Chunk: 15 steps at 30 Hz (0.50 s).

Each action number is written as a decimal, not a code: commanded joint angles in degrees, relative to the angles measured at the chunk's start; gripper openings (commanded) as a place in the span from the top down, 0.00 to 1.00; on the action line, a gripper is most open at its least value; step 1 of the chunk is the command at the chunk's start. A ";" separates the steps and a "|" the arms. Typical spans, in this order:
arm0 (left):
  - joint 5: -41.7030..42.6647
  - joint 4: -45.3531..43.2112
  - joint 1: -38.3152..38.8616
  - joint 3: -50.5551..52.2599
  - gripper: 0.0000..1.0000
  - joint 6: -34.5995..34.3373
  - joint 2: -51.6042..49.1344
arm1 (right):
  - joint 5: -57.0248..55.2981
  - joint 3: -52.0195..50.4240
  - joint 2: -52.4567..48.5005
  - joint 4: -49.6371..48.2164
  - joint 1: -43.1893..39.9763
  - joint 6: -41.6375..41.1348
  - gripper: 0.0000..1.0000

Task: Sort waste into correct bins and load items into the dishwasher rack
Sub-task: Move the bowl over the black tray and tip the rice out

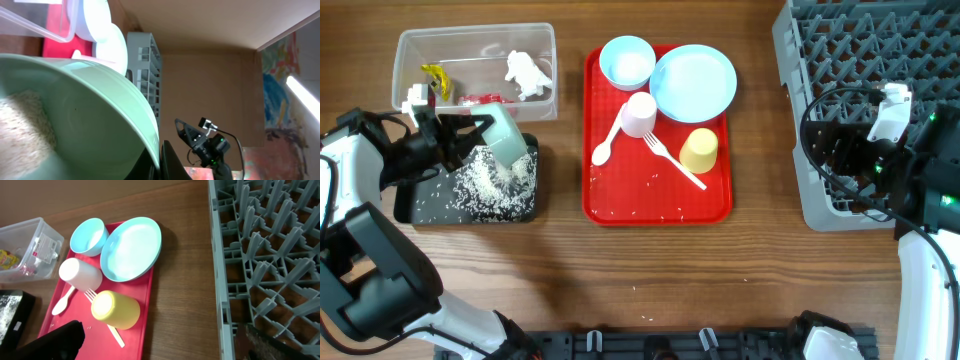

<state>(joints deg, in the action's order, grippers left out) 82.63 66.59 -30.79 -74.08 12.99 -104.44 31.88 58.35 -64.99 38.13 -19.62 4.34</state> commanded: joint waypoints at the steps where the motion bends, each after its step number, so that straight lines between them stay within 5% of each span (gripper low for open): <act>1: 3.80 0.81 -0.26 0.37 0.96 0.07 -0.33 | 0.00 0.90 -0.17 -0.15 -0.13 -0.24 0.00; 15: 7.72 2.97 -4.74 0.37 0.96 0.09 -0.33 | -0.20 0.90 -0.17 -0.13 -0.13 -0.28 0.00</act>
<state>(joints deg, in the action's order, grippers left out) 88.25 69.34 -35.00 -74.08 12.99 -104.44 31.86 58.35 -64.99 38.13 -19.62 4.34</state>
